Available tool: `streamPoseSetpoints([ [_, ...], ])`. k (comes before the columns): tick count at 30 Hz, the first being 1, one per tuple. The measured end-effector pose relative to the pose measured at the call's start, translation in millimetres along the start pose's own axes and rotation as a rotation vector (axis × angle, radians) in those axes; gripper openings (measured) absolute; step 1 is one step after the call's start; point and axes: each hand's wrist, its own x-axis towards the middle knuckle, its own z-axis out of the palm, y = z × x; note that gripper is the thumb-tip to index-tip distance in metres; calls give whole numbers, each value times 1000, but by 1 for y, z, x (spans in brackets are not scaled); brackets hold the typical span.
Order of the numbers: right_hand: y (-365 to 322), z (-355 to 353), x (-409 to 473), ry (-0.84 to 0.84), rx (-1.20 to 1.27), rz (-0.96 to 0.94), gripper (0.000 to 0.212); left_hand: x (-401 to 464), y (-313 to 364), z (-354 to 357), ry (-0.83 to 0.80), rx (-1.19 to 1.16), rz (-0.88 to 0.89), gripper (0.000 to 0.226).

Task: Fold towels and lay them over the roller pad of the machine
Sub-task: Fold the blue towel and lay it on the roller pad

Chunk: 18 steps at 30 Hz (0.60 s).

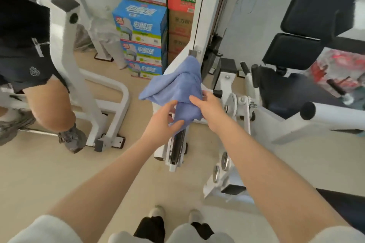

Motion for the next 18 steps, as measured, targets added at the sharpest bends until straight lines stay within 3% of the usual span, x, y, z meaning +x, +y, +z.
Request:
streamPoseSetpoints([
  [5,7,-22,-27,-136,-357,-65,21,13,2,-11,85,-23,77,21],
  [8,17,-35,-55,-168,-448,-134,40,20,11,-11,84,195,360,50],
  [10,23,-46,-79,-195,-210,-78,55,21,15,-4,-8,330,532,69],
  [13,36,-68,-110,-161,103,-24,58,16,21,15,-180,394,713,67],
  [16,47,-89,-137,-152,383,-59,60,-5,36,39,-534,190,527,53],
  [18,52,-102,-156,-147,531,-92,60,-20,43,55,-649,62,401,40],
])
